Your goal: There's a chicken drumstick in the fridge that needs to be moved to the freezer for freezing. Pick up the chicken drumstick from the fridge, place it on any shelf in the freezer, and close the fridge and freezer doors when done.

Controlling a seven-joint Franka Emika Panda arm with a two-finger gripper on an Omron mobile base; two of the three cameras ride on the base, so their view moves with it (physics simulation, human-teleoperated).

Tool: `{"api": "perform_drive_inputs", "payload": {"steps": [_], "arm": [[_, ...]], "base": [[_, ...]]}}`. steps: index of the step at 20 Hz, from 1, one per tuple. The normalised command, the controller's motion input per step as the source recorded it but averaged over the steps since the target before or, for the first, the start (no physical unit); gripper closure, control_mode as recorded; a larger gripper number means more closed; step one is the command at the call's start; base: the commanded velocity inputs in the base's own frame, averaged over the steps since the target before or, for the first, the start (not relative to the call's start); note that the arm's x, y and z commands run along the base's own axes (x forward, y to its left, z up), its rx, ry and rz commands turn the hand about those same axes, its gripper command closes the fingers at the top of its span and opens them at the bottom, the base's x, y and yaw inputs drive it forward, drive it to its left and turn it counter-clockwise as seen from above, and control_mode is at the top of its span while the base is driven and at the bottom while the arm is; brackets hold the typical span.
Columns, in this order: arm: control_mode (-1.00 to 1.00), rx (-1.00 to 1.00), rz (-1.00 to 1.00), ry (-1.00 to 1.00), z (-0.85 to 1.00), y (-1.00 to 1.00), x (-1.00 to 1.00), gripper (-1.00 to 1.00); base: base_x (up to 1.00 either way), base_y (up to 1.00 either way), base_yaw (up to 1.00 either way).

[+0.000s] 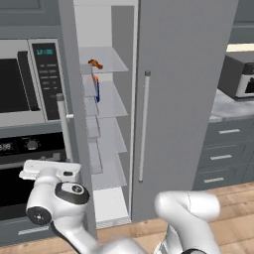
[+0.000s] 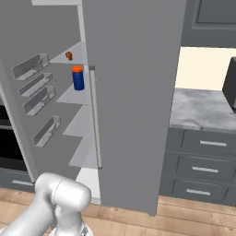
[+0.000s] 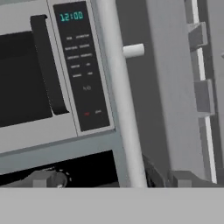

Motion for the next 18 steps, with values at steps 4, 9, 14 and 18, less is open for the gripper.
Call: {"api": "perform_drive_inputs", "payload": {"steps": [4, 9, 14, 18], "arm": [[-1.0, 0.0, -0.18, -0.01, -0.11, 0.48, 0.54, -1.0], [-1.0, 0.0, -0.01, 0.0, -0.2, 0.0, 0.7, -1.0], [-1.0, 0.0, 0.0, 0.0, -0.29, -0.08, 0.8, -1.0], [-1.0, -0.03, 0.0, -0.02, -0.42, 0.0, 0.81, -1.0]], "base": [[0.0, 0.0, 0.0], [0.0, 0.0, 0.0], [0.0, 0.0, 0.0], [0.0, 0.0, 0.0]]}}
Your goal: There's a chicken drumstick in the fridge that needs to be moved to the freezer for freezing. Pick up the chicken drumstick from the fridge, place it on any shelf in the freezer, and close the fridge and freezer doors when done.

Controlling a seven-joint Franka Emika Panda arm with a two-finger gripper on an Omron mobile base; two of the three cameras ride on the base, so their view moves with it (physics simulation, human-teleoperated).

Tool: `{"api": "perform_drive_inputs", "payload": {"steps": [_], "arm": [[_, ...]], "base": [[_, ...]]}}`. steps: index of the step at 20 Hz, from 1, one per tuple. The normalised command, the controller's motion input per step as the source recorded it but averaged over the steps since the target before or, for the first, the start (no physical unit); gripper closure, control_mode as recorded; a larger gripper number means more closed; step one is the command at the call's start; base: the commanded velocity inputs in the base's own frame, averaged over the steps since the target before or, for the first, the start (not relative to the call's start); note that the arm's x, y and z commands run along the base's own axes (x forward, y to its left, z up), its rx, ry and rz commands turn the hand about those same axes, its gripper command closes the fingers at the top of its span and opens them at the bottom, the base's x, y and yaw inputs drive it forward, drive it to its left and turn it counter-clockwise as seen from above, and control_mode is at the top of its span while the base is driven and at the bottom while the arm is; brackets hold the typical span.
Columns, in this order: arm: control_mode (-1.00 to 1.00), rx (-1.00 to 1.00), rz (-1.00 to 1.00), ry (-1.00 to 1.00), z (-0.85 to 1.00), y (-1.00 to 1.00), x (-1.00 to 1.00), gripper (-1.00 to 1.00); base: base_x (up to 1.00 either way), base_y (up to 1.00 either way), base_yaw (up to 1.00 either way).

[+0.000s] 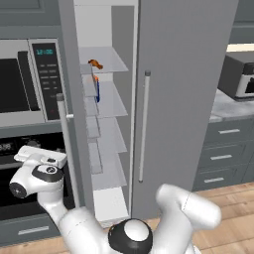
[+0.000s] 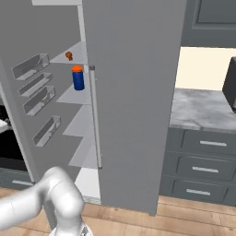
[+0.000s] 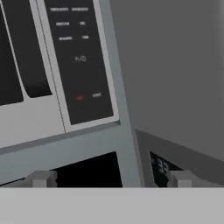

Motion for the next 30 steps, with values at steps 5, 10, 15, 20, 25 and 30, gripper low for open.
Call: {"api": "perform_drive_inputs", "payload": {"steps": [5, 10, 15, 20, 25, 30], "arm": [[-1.0, -0.07, 0.0, 0.0, -0.49, 0.07, 0.81, -1.0], [-1.0, -0.02, 0.0, 0.0, -0.22, 0.0, 0.39, -1.0], [-1.0, 0.01, 0.0, -0.03, 0.0, -0.52, 0.0, -1.0], [-1.0, 0.1, -0.03, -0.12, 0.03, -0.97, -0.14, -1.0], [-1.0, 0.13, -0.03, -0.13, 0.09, -1.0, -0.07, -1.0], [-1.0, 0.15, -0.02, -0.02, 0.03, -1.0, 0.1, -1.0]], "base": [[0.0, 0.0, 0.0], [0.0, 0.0, 0.0], [0.0, 0.0, 0.0], [0.0, 0.0, 0.0], [0.0, 0.0, 0.0], [0.0, 0.0, 0.0]]}}
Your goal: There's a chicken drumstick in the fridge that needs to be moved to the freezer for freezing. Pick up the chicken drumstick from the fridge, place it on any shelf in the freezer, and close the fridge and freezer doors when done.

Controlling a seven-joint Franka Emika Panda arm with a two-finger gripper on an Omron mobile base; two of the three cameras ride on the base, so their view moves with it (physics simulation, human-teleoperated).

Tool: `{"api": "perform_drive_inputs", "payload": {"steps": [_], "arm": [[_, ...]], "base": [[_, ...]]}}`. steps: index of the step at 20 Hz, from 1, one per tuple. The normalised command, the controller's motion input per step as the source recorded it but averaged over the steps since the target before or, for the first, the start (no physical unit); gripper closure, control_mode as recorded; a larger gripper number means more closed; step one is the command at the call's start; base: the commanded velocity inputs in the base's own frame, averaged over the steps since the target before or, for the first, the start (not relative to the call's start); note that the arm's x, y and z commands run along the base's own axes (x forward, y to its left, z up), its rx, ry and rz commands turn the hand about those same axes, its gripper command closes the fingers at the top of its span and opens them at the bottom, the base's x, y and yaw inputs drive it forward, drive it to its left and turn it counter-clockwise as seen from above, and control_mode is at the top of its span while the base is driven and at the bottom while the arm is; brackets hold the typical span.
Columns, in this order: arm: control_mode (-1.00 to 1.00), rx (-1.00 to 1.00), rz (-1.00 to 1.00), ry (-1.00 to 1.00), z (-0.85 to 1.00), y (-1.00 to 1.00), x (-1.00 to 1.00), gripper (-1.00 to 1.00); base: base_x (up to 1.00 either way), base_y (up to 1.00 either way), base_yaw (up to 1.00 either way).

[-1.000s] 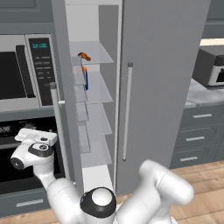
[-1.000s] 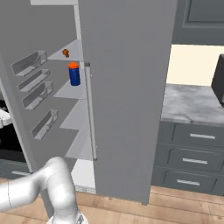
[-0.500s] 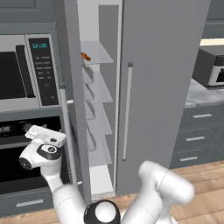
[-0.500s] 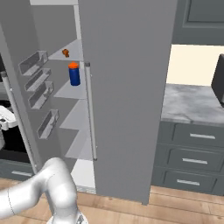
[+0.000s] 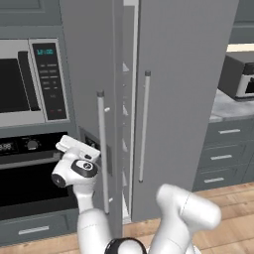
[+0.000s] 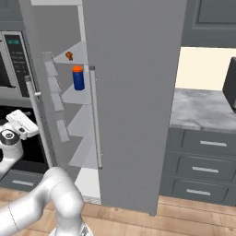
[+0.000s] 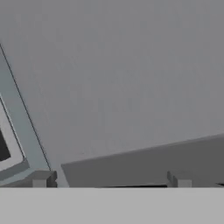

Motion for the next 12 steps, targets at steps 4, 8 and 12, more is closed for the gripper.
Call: {"api": "perform_drive_inputs", "payload": {"steps": [4, 8, 12], "arm": [[-1.0, 0.13, -0.02, 0.0, 0.0, -0.96, 0.32, -1.0], [-1.0, 0.11, -0.01, 0.03, -0.01, -0.76, 0.7, -1.0], [-1.0, 0.09, 0.0, 0.05, 0.0, -0.67, 0.88, -1.0]], "base": [[0.0, 0.0, 0.0], [0.0, 0.0, 0.0], [0.0, 0.0, 0.0]]}}
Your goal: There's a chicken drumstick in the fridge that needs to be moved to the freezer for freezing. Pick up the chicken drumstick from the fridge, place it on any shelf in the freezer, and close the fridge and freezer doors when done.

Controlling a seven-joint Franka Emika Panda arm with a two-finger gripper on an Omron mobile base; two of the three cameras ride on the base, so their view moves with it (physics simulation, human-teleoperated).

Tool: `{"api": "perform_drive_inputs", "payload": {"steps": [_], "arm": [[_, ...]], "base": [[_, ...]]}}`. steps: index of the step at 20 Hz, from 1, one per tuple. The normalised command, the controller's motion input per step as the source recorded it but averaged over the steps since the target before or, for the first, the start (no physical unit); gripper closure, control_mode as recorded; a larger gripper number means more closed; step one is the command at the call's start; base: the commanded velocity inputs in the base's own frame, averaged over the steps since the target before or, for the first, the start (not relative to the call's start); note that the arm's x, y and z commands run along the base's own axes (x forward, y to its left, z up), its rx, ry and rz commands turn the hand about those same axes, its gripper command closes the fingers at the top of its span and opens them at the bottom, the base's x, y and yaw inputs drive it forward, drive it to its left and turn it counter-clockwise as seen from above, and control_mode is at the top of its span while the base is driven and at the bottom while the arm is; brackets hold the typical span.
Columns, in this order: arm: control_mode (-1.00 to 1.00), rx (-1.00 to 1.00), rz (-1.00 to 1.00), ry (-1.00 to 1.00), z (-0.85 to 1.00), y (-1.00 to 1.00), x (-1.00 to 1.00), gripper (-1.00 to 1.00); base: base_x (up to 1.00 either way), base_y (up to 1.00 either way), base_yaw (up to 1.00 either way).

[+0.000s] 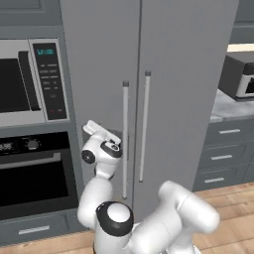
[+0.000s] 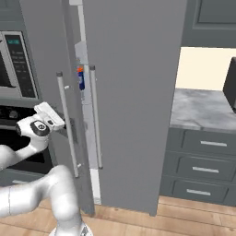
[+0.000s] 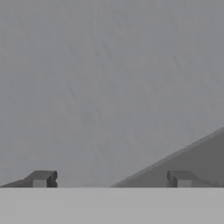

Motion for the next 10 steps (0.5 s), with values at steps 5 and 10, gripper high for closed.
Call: {"api": "perform_drive_inputs", "payload": {"steps": [5, 10], "arm": [[-1.0, 0.1, 0.0, 0.0, 0.0, -0.73, 0.81, -1.0], [-1.0, 0.1, 0.0, 0.0, 0.0, -0.64, 0.86, -1.0]], "base": [[0.0, 0.0, 0.0], [0.0, 0.0, 0.0]]}}
